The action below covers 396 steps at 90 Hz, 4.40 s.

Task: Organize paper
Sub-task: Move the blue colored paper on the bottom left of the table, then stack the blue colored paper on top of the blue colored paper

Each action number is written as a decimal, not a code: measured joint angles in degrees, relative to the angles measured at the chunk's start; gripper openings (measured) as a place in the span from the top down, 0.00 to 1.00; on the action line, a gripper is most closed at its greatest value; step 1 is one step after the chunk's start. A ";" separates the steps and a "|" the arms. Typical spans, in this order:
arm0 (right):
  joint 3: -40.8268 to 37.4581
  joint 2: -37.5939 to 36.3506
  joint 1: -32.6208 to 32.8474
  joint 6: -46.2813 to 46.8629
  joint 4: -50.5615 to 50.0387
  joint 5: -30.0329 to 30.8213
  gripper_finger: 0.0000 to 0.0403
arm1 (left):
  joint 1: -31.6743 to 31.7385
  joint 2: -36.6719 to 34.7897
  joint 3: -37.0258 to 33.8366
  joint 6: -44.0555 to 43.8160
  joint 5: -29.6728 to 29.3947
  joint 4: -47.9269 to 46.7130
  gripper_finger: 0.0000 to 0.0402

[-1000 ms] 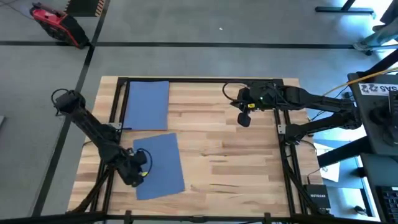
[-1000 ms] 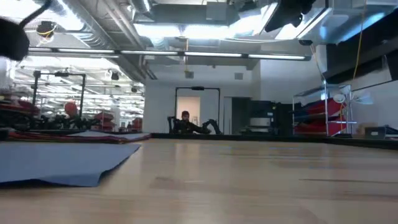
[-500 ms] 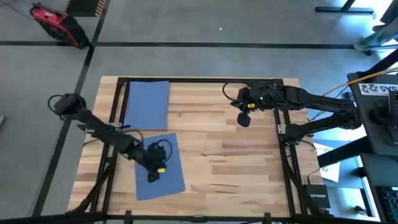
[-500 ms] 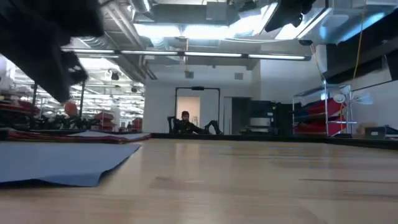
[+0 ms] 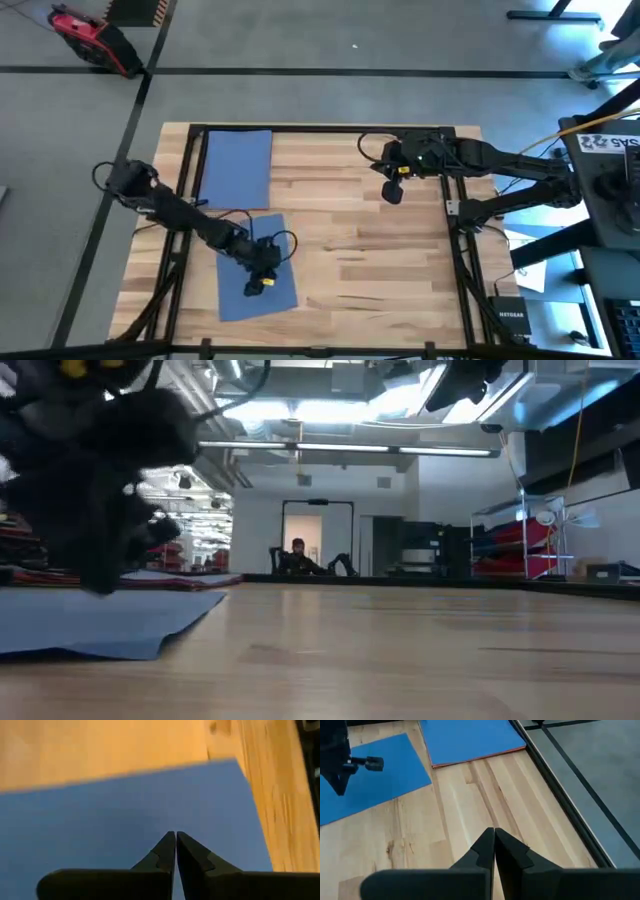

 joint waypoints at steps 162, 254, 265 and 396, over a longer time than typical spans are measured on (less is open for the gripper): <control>0.00 0.02 0.00 -0.71 0.25 0.20 0.99 | 0.75 -20.36 3.26 -23.02 -18.19 -39.80 1.00; 0.00 0.04 0.00 -1.93 0.10 2.93 0.79 | 37.15 -15.72 0.21 34.54 -9.41 -31.78 0.63; 0.00 0.04 0.00 -1.93 0.11 3.07 0.79 | 37.20 -13.14 0.20 34.64 -9.95 -31.43 0.59; 0.00 0.04 0.00 -3.22 -0.03 4.11 0.79 | 33.30 -9.91 3.04 29.41 -12.91 -37.48 0.71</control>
